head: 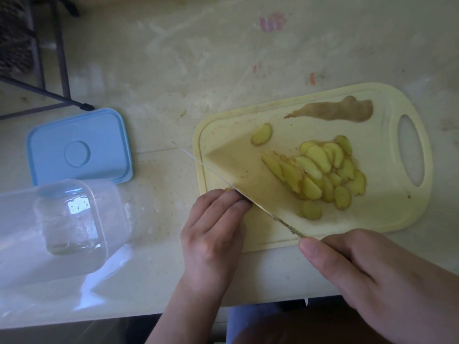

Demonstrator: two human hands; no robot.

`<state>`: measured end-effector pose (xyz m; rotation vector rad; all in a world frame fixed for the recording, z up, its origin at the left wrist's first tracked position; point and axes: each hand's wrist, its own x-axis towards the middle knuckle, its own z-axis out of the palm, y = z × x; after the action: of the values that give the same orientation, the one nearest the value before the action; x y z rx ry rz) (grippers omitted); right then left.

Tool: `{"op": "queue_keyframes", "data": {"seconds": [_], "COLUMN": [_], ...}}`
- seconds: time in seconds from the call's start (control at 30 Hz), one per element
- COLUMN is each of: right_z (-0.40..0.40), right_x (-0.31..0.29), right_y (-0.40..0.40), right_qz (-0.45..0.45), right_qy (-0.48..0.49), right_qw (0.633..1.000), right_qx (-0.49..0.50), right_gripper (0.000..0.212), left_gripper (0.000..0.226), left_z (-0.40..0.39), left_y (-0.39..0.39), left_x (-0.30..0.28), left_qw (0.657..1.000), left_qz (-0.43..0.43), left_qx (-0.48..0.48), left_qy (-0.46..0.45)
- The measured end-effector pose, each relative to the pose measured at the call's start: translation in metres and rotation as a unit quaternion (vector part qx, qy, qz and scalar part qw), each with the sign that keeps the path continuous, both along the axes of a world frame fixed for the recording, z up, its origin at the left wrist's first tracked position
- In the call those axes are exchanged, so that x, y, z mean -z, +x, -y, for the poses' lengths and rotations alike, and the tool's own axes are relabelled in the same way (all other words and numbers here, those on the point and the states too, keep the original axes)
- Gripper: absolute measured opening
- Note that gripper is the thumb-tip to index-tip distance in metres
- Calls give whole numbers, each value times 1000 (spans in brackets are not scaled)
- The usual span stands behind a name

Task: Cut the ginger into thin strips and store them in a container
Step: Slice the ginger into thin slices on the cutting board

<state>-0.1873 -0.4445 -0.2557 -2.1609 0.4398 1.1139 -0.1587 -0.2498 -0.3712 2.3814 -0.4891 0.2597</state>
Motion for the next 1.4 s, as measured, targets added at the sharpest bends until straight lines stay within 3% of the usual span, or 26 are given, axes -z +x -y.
{"op": "queue_keyframes", "data": {"seconds": [0.2,0.33,0.47,0.7,1.07,1.27,1.4], "right_z": [0,-2,-7,-4,4,10,16], "right_x": [0,7,24,39,17,22,27], "right_y": [7,11,7,4,-3,-5,-1], "right_qz": [-27,-30,5,69,13,32,31], "right_qy": [19,47,64,76,62,61,89], "right_qw": [999,998,997,994,997,996,992], "right_qx": [15,31,34,32,32,50,88], "right_gripper": [110,83,69,73,88,98,91], "left_gripper": [30,29,28,23,21,18,26], "left_z": [-1,0,1,0,-3,-2,-3], "left_y": [0,0,-2,-2,-5,2,13], "left_x": [2,3,4,5,11,8,9], "left_qw": [1000,1000,1000,1000,1000,1000,999], "left_qz": [4,8,7,10,16,19,3], "left_qx": [-6,-13,-17,-15,-6,23,41], "left_qy": [0,-11,-12,-6,-2,-9,16]}}
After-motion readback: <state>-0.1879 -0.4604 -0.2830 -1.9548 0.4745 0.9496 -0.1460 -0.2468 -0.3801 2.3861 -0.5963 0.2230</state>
